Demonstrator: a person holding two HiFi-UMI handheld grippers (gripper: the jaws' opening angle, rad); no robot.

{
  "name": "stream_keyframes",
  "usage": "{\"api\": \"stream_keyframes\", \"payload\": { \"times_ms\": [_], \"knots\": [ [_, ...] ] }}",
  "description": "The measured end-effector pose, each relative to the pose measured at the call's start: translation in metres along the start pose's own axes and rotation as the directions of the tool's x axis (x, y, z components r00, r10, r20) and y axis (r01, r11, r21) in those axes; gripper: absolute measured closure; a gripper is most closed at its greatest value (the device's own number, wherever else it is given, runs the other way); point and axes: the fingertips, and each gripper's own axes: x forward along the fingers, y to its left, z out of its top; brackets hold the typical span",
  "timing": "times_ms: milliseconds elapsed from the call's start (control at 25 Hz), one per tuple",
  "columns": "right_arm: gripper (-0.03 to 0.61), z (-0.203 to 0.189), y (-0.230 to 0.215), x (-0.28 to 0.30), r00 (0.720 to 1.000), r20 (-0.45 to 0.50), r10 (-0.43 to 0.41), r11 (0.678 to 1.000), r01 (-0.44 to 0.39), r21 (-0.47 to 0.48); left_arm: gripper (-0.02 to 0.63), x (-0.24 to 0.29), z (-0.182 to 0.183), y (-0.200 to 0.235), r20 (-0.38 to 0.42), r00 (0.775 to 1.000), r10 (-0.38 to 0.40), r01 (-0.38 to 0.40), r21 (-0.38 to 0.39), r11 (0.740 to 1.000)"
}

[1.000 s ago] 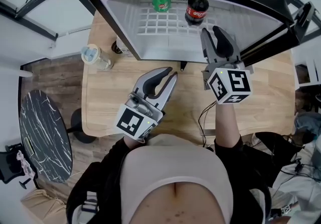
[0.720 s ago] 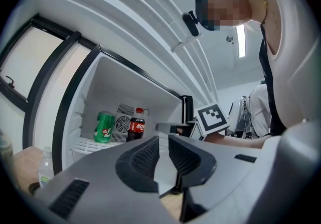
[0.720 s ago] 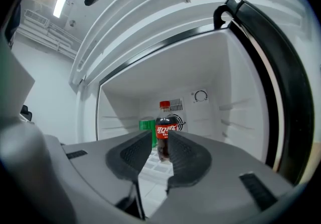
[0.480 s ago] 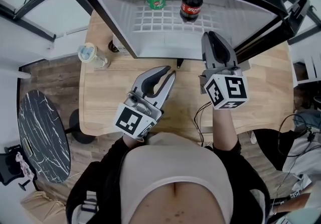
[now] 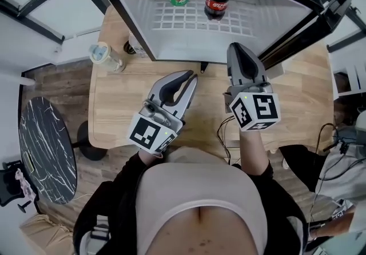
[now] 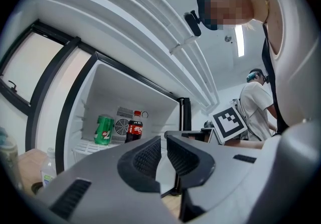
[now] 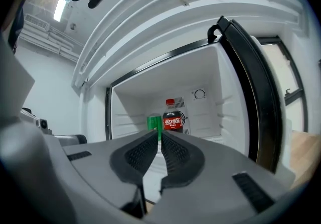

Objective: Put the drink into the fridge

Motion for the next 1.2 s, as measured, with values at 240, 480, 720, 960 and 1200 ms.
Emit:
{"api": "stream_keyframes", "payload": {
  "times_ms": [240, 480, 720, 960, 1200],
  "knots": [
    [0.538, 0.001, 0.009, -0.014, 1.000, 0.006, 0.030, 1.000, -0.030, 0.009, 0.586, -0.007, 0.001, -0.007, 0.008, 1.000, 0.025, -0.026, 0.019, 0.999],
    [0.540, 0.000, 0.022, -0.027, 0.998, 0.004, 0.070, 0.997, -0.070, 0.016, 0.600, -0.017, 0.002, -0.014, 0.008, 0.999, 0.044, -0.045, 0.035, 0.998],
    [0.540, 0.001, 0.031, -0.045, 0.998, 0.016, 0.067, 0.998, -0.067, 0.006, 0.606, -0.029, 0.003, -0.020, 0.017, 0.999, 0.047, -0.048, 0.044, 0.998],
    [0.541, -0.003, 0.045, -0.067, 0.999, 0.006, 0.046, 0.999, -0.046, 0.001, 0.606, -0.050, 0.011, -0.027, 0.036, 0.999, 0.039, -0.041, 0.047, 0.998],
    [0.541, -0.006, 0.078, -0.099, 0.999, 0.003, 0.039, 0.999, -0.039, 0.013, 0.607, -0.094, 0.015, -0.045, 0.030, 0.999, 0.039, -0.040, 0.039, 0.998]
  ]
}}
